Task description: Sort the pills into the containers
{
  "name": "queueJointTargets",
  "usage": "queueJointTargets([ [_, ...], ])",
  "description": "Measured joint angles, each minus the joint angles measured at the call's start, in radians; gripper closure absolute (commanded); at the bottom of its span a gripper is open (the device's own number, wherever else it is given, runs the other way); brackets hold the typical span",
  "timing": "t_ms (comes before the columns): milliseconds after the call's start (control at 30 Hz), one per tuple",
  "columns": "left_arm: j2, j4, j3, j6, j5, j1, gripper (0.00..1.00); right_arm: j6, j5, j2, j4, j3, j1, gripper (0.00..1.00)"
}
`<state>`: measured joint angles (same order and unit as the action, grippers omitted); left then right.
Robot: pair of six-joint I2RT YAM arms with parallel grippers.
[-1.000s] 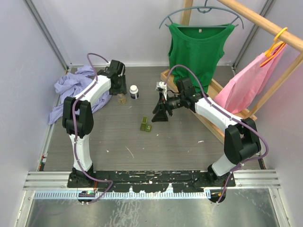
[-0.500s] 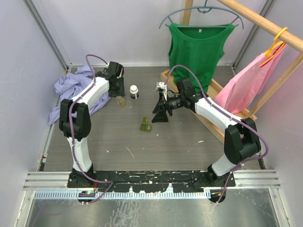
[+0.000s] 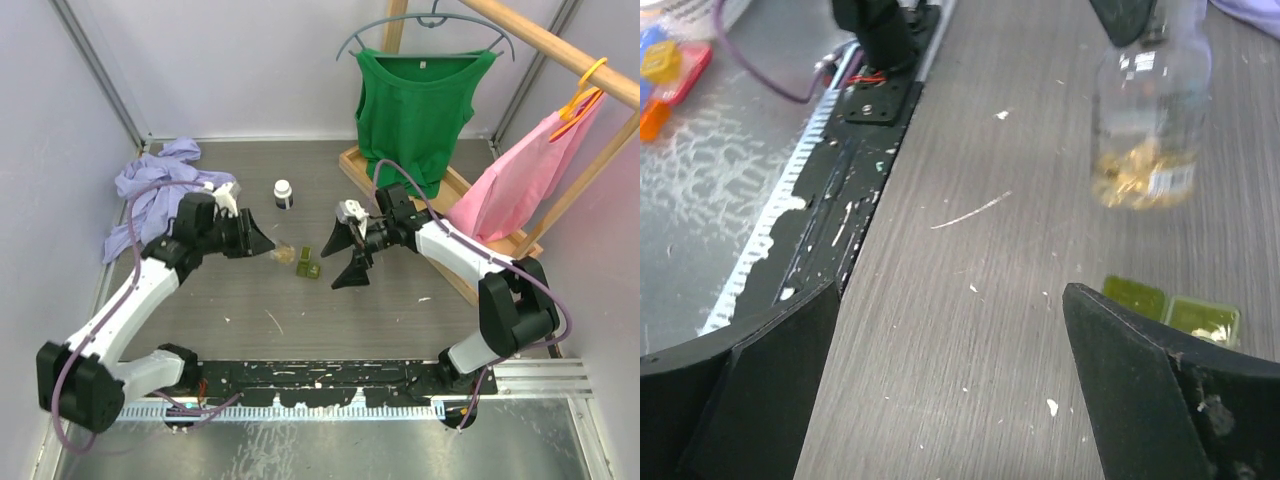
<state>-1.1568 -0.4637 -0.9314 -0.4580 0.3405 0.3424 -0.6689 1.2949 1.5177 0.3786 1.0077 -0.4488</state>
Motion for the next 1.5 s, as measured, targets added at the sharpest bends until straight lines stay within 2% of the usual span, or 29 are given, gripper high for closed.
queueJointTargets([
  [100, 0.118, 0.11, 0.126, -0.077, 0.103, 0.041, 1.0, -0.233, 0.062, 0.0, 0.149, 0.013, 0.0, 0.0],
  [200, 0.188, 0.193, 0.209, -0.137, 0.144, 0.105, 1.0, -0.408, 0.088, 0.01, 0.289, 0.053, -0.001, 0.0],
  [333, 0.235, 0.284, 0.277, -0.196, 0.154, 0.18, 1.0, -0.495, 0.085, 0.011, 0.359, 0.082, -0.001, 0.0],
  [533, 0.207, 0.406, 0.298, -0.26, 0.153, 0.212, 1.0, -0.249, -0.004, -0.012, 0.171, 0.047, -0.014, 0.0],
  [867, 0.113, 0.581, 0.313, -0.361, 0.117, 0.274, 1.0, -0.011, -0.056, -0.027, -0.044, 0.002, -0.061, 0.01],
  [1000, 0.102, 0.628, 0.314, -0.392, 0.108, 0.279, 1.0, 0.037, -0.076, -0.027, -0.085, -0.018, -0.08, 0.04],
  [1333, 0.076, 0.678, 0.314, -0.426, 0.108, 0.28, 1.0, 0.133, -0.082, -0.027, -0.161, -0.019, -0.083, 0.2],
  [1500, 0.076, 0.685, 0.314, -0.435, 0.105, 0.28, 1.0, 0.159, -0.083, -0.027, -0.182, -0.019, -0.083, 0.2],
])
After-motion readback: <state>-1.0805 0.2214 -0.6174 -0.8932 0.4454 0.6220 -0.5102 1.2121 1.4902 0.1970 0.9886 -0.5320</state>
